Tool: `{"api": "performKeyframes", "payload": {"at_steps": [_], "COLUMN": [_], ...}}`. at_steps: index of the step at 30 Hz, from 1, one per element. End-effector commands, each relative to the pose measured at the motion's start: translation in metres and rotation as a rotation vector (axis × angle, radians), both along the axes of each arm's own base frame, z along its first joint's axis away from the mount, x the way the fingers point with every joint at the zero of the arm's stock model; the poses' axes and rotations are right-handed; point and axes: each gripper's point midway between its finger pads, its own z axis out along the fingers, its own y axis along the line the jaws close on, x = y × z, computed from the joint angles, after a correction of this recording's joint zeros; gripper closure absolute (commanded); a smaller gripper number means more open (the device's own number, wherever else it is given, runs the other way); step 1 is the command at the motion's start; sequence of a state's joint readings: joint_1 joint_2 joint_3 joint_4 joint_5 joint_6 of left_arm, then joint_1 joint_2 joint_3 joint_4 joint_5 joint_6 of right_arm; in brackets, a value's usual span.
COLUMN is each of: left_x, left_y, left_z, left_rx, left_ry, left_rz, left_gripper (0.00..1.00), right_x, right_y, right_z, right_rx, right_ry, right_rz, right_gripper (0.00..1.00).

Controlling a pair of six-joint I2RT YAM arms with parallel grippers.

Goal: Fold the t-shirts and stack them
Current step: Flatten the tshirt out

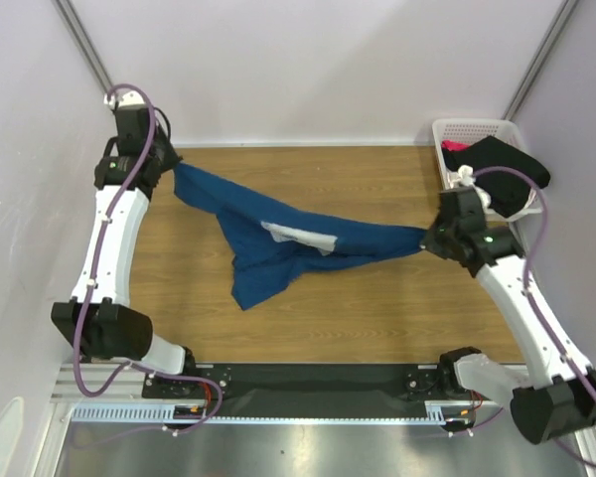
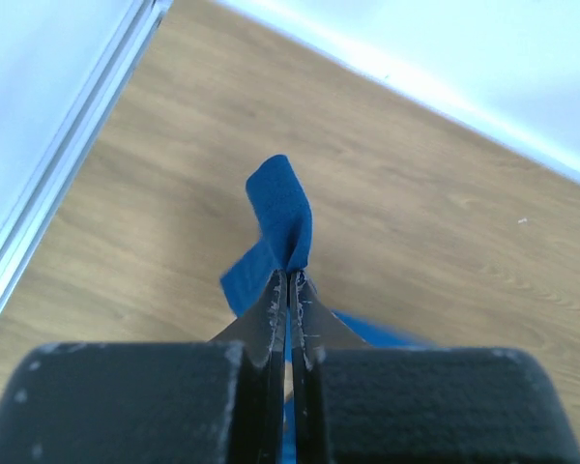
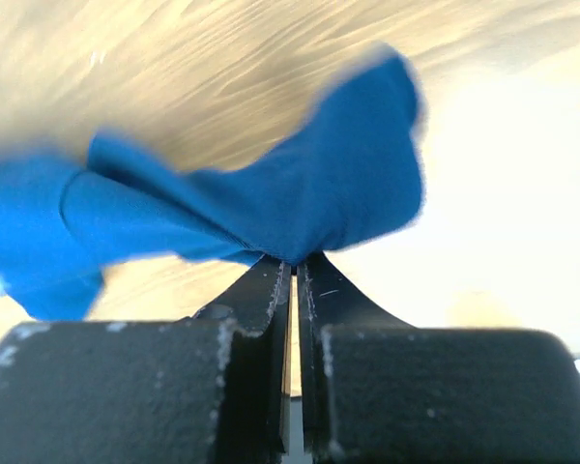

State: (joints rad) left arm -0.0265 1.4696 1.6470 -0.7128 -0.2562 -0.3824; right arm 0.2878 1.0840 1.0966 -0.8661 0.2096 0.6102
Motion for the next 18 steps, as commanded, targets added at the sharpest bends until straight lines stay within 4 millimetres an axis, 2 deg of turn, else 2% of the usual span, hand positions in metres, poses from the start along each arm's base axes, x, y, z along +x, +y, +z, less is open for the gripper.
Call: {"api": "performKeyframes", "payload": {"at_steps": [1, 3, 4, 5, 6, 7, 8, 11, 13, 15, 18], "left_x": [0.006, 0.002, -0.002, -0.006, -0.012, -0.022, -0.028, -0.055, -0.069, -0.089, -0.112], "left_y": [-0.002, -0.008, -0.012, -0.017, -0.019, -0.020, -0.021, -0.017, -0.009, -0.001, 0.009], "left_z": [0.085, 0.108, 0.136, 0.148, 0.156, 0.181, 0.190, 0.217, 0.228, 0.243, 0.269], "left_rx": [0.034, 0.049, 0.052, 0.052, 0.065, 0.077, 0.083, 0.115, 0.140, 0.167, 0.190], "left_ry": [-0.176, -0.211, -0.271, -0.294, -0.297, -0.354, -0.369, -0.419, -0.446, -0.489, -0.568], "left_rz": [-0.067, -0.117, -0.144, -0.177, -0.198, -0.209, -0.215, -0.205, -0.168, -0.129, -0.072], "left_gripper": [1.00, 1.00, 1.00, 1.00, 1.00, 1.00, 1.00, 1.00, 1.00, 0.99, 0.99], "right_x": [-0.007, -0.005, -0.003, 0.000, 0.003, 0.006, 0.008, 0.012, 0.013, 0.009, -0.001], "right_y": [-0.032, -0.033, -0.034, -0.036, -0.036, -0.035, -0.035, -0.027, -0.022, -0.013, -0.005], "right_z": [0.041, 0.060, 0.069, 0.086, 0.093, 0.100, 0.120, 0.139, 0.157, 0.176, 0.191], "right_rx": [-0.021, -0.028, -0.035, -0.046, -0.053, -0.048, -0.053, -0.036, -0.023, 0.002, 0.022], "right_ry": [-0.086, -0.133, -0.151, -0.189, -0.192, -0.202, -0.247, -0.298, -0.362, -0.427, -0.485], "right_rz": [-0.072, -0.052, -0.044, -0.040, -0.037, -0.026, -0.012, 0.034, 0.076, 0.127, 0.184], "right_gripper": [1.00, 1.00, 1.00, 1.00, 1.00, 1.00, 1.00, 1.00, 1.00, 1.00, 1.00]}}
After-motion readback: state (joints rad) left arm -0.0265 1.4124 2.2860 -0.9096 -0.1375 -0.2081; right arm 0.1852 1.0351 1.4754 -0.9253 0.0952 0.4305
